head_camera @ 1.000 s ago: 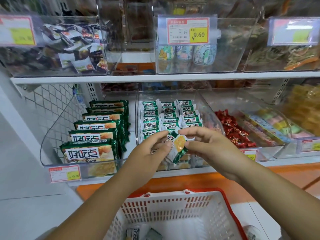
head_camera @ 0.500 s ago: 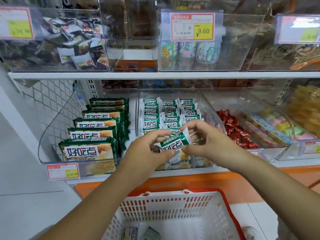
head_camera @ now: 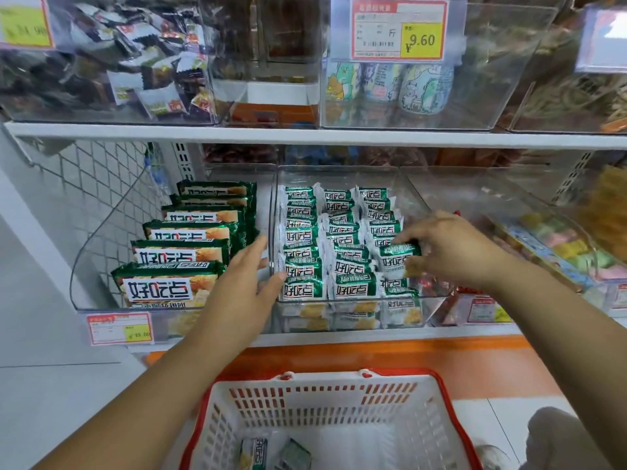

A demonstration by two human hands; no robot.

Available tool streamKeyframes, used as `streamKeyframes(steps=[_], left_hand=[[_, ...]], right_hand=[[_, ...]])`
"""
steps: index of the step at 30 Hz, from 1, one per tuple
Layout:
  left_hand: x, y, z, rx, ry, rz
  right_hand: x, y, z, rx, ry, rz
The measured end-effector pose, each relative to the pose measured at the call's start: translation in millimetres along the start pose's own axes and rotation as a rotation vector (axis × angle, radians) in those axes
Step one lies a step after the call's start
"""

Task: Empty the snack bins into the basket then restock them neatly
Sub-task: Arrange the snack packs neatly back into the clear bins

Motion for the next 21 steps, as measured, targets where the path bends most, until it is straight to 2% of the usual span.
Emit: streamKeyframes(steps=[2, 6, 12, 14, 16, 18, 19, 21], left_hand=[[5, 2, 1, 0.022, -0.002, -0.001], [11, 4, 1, -0.001, -0.021, 0.021], [11, 6, 1, -0.011, -0.02, 0.064], [9, 0, 0, -0.059, -0.024, 0.074], [4, -14, -1, -0.191, 0.034, 0.117], [-5, -33, 0, -0.284, 0.086, 0.204], [-8, -43, 4, -0.271, 0.108, 0.252], [-2, -62, 26, -0.117, 0.177, 0.31]], right_hand=[[2, 8, 7, -0.015, -0.137, 0.019], [1, 16, 14, -0.107, -0.248, 0.062], [0, 20, 20, -0.117, -0.26, 0.104], [3, 17, 21, -0.145, -0.275, 0.099], [10, 6, 19, -0.292, -0.226, 0.042], [27, -22, 13, -0.503, -0.075, -0.073], [36, -39, 12, -0.563, 0.035, -0.142], [54, -69, 25, -0.529, 0.247, -0.258]])
Point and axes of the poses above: each hand's wrist, its own y-axis towards the middle knuckle, its own z-axis out of the palm, x = y × z, the point moved 4 cm from there along y, towards the middle knuckle, and after that the axes turned 15 degrees about x, right-handed, at the moved point
